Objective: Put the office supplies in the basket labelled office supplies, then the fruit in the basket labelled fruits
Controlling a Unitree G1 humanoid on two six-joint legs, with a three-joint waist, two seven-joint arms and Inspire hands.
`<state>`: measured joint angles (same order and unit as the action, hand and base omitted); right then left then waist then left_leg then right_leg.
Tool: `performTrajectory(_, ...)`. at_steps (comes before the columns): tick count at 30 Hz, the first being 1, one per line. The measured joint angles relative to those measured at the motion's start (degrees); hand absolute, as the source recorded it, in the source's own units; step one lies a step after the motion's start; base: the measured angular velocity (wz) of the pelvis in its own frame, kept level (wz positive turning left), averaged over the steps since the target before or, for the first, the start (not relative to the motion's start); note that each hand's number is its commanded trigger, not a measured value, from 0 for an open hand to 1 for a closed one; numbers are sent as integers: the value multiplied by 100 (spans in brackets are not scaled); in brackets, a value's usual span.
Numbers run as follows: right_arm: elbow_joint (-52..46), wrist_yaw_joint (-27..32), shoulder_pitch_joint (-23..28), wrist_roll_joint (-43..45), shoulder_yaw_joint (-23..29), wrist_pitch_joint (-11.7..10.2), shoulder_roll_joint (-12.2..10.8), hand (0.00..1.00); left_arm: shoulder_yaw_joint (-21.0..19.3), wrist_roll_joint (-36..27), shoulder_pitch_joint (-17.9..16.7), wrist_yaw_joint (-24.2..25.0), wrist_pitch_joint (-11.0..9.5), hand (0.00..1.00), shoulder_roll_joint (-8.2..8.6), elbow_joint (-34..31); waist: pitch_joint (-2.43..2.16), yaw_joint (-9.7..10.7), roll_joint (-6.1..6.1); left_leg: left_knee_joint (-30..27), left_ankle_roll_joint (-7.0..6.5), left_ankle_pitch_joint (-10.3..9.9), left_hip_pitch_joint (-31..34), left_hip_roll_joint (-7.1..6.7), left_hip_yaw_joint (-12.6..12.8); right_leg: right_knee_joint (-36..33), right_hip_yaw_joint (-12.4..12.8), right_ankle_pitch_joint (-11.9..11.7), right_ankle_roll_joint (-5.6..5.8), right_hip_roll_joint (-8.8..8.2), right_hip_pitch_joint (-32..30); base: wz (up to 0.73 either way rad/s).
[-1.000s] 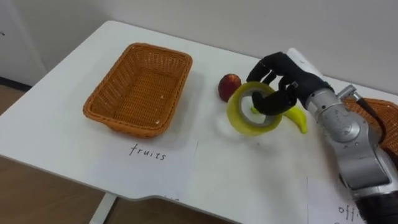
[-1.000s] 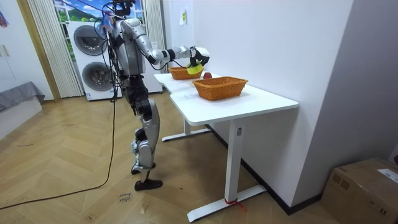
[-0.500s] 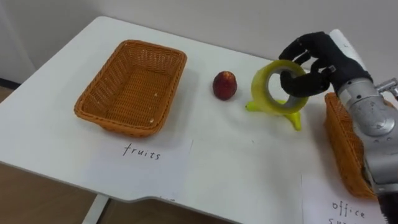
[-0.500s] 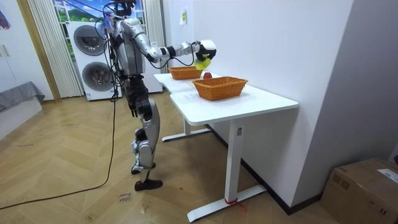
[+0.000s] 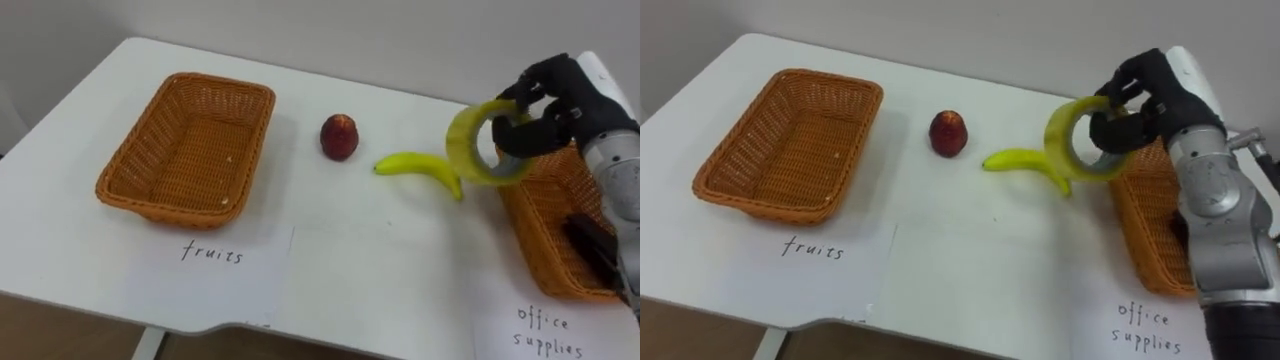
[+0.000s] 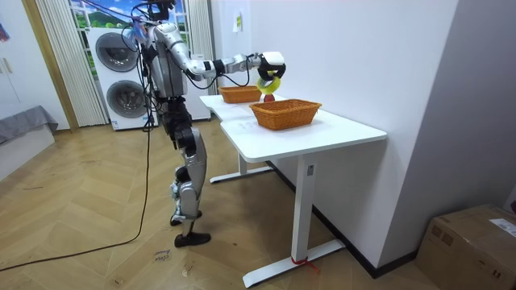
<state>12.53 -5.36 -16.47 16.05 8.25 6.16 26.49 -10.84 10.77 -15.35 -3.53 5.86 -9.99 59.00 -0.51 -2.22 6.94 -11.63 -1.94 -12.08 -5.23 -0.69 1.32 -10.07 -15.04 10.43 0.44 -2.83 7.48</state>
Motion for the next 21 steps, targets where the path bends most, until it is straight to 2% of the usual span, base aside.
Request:
performTrajectory(3,96,61,109,-25,23,0,124,100,-20,2,0,0,0,0,-28,-8,1,54,-9,13,-3,-6,-12,5,-6,0,-10,0,0,7,32,0)
performTrajectory(9,304,123,335,-141,195,19,228,100,-27,-10,0,11,-2,0,-29,-62,4,76,-12,31,-9,-7,-30,1,48,-79,68,0,0,9,-6,-5)
performTrajectory(14,400,238,342,-254,203,17,336,100,-29,-8,-19,11,-2,0,-34,-62,7,115,2,31,-13,-10,-49,3,96,-82,89,0,0,9,-11,-5)
performTrajectory(21,556,465,601,-725,209,12,349,100,-15,-122,-171,-98,-2,0,-40,-62,29,183,-4,38,-13,-11,-50,17,142,-72,159,0,0,28,-41,-3)
